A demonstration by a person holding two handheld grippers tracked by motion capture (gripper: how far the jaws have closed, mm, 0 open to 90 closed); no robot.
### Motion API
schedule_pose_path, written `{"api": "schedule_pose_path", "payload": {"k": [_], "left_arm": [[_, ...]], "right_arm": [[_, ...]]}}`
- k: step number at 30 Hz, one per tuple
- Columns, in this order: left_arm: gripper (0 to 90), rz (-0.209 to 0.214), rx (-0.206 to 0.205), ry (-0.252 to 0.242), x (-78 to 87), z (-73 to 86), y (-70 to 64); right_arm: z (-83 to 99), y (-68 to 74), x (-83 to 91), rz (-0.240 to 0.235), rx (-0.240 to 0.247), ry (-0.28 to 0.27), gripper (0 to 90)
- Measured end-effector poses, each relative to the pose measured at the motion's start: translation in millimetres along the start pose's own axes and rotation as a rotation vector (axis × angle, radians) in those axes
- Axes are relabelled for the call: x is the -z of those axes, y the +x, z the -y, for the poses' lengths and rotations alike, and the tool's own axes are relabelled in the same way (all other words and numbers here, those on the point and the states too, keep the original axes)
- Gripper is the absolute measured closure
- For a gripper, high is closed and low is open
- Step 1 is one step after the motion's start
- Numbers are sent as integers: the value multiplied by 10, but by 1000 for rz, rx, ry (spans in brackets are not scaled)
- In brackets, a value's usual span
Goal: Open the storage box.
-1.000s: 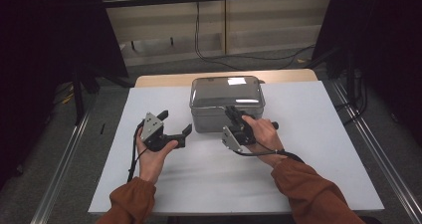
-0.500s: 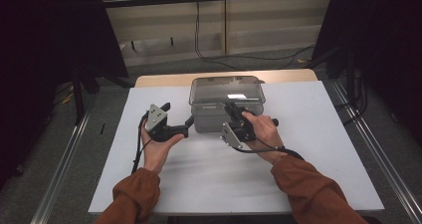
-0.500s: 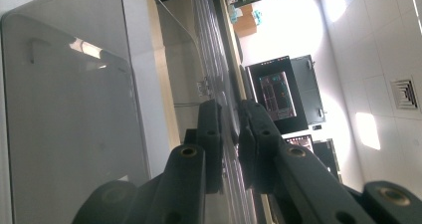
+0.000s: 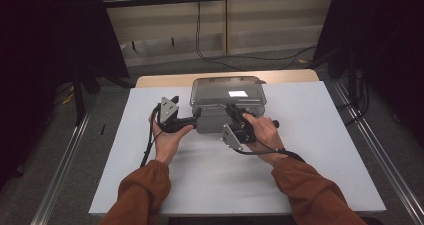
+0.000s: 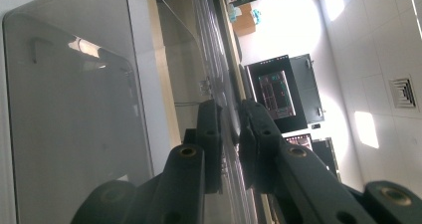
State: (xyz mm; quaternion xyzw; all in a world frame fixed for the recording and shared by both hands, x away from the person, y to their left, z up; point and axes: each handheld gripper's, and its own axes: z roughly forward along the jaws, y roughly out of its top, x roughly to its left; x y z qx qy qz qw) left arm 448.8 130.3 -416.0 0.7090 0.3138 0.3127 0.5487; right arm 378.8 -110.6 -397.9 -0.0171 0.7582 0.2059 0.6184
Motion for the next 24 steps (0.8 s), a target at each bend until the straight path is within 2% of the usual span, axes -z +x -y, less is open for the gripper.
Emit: {"api": "schedule_pose_path", "payload": {"k": [1, 3, 5, 6, 9, 10, 13, 14, 17, 19, 20, 23, 24], "left_arm": [[104, -28, -1, 1, -30, -10, 9], [104, -38, 2, -2, -37, -11, 14], [99, -33, 8, -9, -24, -16, 23], [96, -22, -23, 7, -17, -8, 4], [101, -18, -18, 10, -26, -1, -4], [108, -26, -30, 4, -24, -6, -4], [121, -26, -22, 1, -20, -9, -3], [133, -34, -42, -10, -14, -18, -12], [136, -31, -41, -6, -14, -19, -18], [142, -21, -39, -9, -18, -17, -19], [142, -19, -37, -13, -21, -17, -19], [144, -17, -31, -19, -22, -18, -18], [144, -19, -31, -19, -22, -18, -20]], "right_arm": [[-2, -5, -2, 1, 4, 0, 795], [-3, -10, -4, 3, -1, -1, 794], [-3, -4, 3, 7, -11, 1, 793], [3, 34, 12, 10, -22, 3, 789], [17, 95, 5, -3, -12, 4, 785], [16, 93, 6, -1, -10, 1, 785], [14, 76, 15, 3, -25, 3, 785], [24, 69, 12, 1, -31, -4, 784], [31, 64, 15, 0, -40, -2, 777], [41, 46, 13, -7, -59, -8, 756], [57, 36, 8, -29, -97, -32, 700], [82, 38, 7, -24, -117, -30, 675], [95, 37, 7, -25, -133, -25, 641]]}}
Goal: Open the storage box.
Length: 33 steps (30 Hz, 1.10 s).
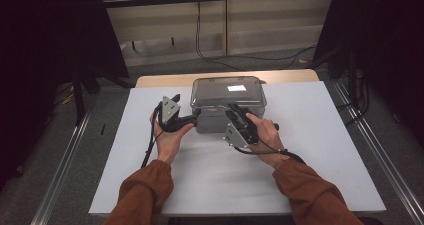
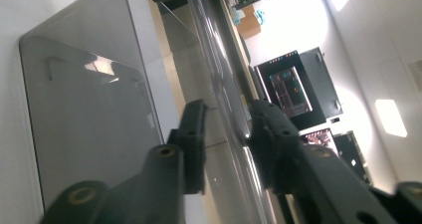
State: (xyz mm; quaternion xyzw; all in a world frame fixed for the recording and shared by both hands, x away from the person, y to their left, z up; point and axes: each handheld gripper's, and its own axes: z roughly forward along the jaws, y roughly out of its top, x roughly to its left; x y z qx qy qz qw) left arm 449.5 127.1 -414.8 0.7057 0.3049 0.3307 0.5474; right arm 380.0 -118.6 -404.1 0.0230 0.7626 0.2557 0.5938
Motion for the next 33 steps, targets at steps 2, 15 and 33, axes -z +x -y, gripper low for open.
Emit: {"api": "schedule_pose_path", "payload": {"k": [2, 15, 33], "left_arm": [[146, -2, 8, -2, -6, 0, -10], [146, 8, -13, 2, -13, 3, -38], [188, 12, 1, -23, -12, -18, -47]], "right_arm": [[33, -23, 0, -4, -43, 0, 611], [355, -147, 60, -24, -337, 21, 306], [704, -370, 76, -97, -654, 40, 278]]}}
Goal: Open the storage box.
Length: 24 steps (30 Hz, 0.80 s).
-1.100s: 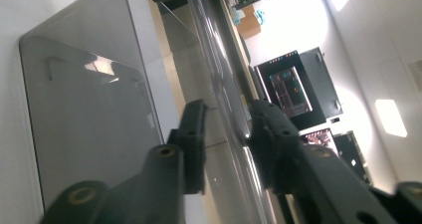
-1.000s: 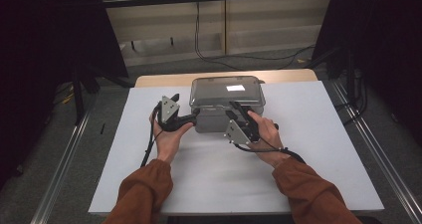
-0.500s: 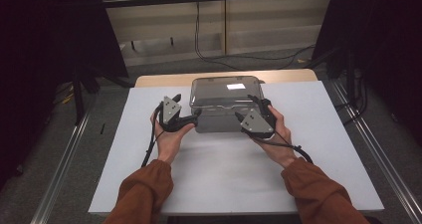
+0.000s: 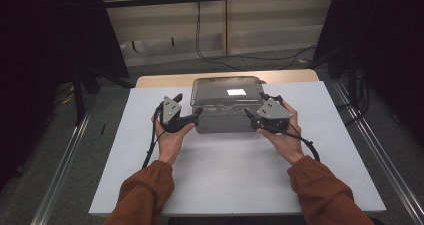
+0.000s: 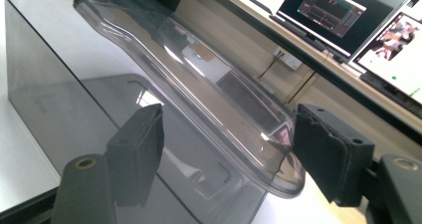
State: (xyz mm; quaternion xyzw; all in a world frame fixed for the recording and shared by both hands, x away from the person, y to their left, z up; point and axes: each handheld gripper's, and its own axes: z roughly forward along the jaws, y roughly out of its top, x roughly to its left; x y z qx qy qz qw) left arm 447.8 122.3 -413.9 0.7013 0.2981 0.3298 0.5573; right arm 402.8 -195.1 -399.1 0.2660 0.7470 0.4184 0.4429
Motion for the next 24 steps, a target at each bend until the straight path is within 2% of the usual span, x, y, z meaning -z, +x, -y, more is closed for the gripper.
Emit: {"api": "schedule_pose_path", "payload": {"k": [5, 7, 9, 10, 12, 16, 18, 24], "left_arm": [[196, -1, 13, 1, 0, 5, 14], [196, -3, 6, 0, 4, -1, 21], [196, -4, 7, 0, 5, -1, 20], [196, -1, 16, -3, 2, 3, 13], [196, 3, 11, -1, 1, 0, 6], [196, 1, 11, -15, 0, -11, -4], [196, 1, 10, -12, 2, -15, 1], [196, 8, 4, -13, -6, -28, 0]], "right_arm": [[27, -56, 14, -37, -89, -16, 238], [30, -62, 15, -40, -95, -15, 225], [58, -79, -3, -46, -103, 3, 169], [58, -79, -3, -46, -103, 3, 169], [84, -98, -7, -55, -116, 12, 172], [76, -170, 10, -87, -134, 23, 116], [80, -183, 8, -77, -130, 23, 123], [120, -253, 7, -69, -162, 5, 210]]}}
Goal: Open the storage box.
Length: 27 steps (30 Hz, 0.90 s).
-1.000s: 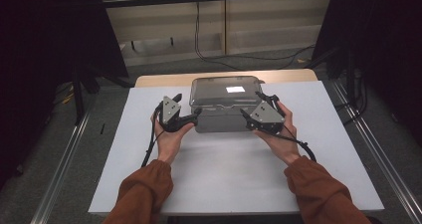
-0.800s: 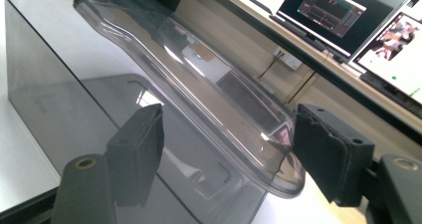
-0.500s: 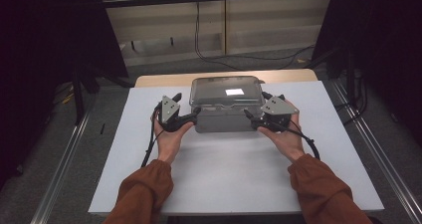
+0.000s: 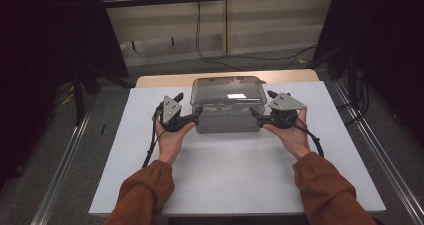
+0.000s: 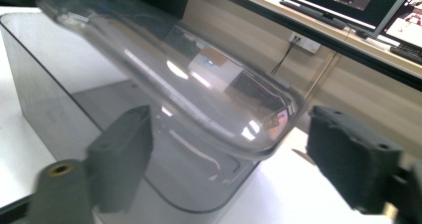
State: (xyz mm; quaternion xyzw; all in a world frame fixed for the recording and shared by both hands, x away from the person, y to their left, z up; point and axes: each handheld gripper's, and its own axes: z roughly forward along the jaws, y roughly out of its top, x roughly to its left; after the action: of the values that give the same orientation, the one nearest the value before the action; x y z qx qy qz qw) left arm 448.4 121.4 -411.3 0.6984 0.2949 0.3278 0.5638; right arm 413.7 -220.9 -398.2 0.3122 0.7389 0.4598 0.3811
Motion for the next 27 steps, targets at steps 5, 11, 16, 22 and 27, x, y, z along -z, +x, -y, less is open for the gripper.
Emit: {"api": "schedule_pose_path", "payload": {"k": [5, 11, 16, 22, 27], "left_arm": [[190, 3, 2, -3, -9, -8, -4], [197, 5, -10, -23, 12, -86, 23], [199, -2, -7, -31, -15, -115, 68], [230, 11, 1, -40, -61, -134, 90], [209, 12, 17, -44, -99, -176, 111]], "right_arm": [[-37, -44, 35, -2, -1, -28, 258], [-80, -97, 42, -16, -11, -66, 350], [-109, -108, 34, -25, -13, -94, 409], [-123, -141, 21, -23, -31, -122, 434], [-173, -175, -16, -37, -48, -141, 442]]}}
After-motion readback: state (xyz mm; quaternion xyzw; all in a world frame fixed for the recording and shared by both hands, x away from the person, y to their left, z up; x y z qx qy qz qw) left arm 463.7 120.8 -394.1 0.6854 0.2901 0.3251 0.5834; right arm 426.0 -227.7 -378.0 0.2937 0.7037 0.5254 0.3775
